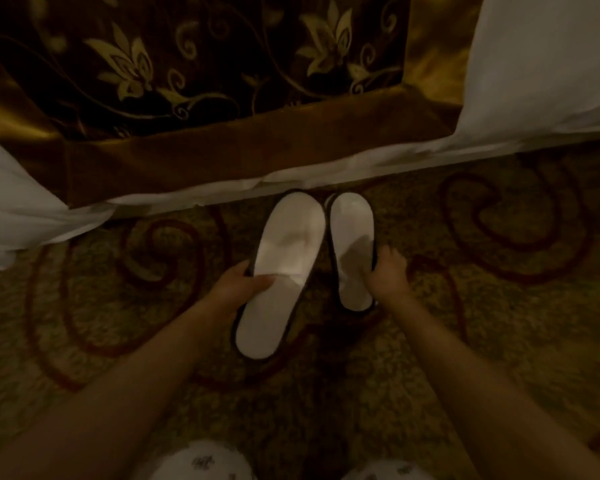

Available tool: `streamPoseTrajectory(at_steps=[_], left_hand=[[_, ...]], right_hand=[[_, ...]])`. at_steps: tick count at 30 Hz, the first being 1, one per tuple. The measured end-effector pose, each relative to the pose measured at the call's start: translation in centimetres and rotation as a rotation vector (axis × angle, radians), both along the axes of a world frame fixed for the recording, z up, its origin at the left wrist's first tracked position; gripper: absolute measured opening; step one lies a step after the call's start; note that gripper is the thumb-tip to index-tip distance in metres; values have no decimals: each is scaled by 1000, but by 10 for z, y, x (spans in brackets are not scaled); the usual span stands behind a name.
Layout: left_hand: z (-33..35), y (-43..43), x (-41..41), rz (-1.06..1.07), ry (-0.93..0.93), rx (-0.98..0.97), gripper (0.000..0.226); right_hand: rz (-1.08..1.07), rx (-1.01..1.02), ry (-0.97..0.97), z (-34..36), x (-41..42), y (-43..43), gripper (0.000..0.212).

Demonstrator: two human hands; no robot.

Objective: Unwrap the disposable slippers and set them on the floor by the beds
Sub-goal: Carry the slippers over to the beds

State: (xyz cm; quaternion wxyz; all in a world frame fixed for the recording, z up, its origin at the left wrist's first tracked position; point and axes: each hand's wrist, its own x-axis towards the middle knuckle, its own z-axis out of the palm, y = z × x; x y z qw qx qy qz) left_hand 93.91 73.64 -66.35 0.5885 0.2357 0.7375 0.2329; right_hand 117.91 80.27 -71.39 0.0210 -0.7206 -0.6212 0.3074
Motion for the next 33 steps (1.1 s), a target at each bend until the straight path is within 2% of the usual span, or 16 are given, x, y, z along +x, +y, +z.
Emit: streamPoseTrajectory(at_steps=[4, 7, 9, 12, 14, 18, 23, 28, 33], left_hand=[[76, -5, 9, -171, 193, 53, 48], [152, -10, 7, -422, 378, 108, 49], [205, -16, 5, -514, 459, 167, 41], [294, -25, 2, -582, 587, 216, 27], [356, -30, -5, -620, 651, 247, 27], [475, -44, -36, -634, 774, 321, 35], [579, -63, -95, -455, 799, 377, 34], [636, -72, -183, -410, 872, 347, 26], [647, -90, -285, -432, 916, 264, 27]], right_hand=[[153, 145, 204, 103, -20, -19, 55], [304, 359, 143, 197, -34, -29, 58], [504, 446, 106, 261, -41, -34, 64], [852, 374, 23, 354, -57, -41, 72], [953, 326, -52, 410, -73, -44, 57], [953, 279, -104, 514, -111, -45, 32], [1052, 306, -15, 616, -178, -30, 31], [1081, 394, 36, 668, -272, -28, 30], [1098, 356, 19, 683, -378, -45, 32]])
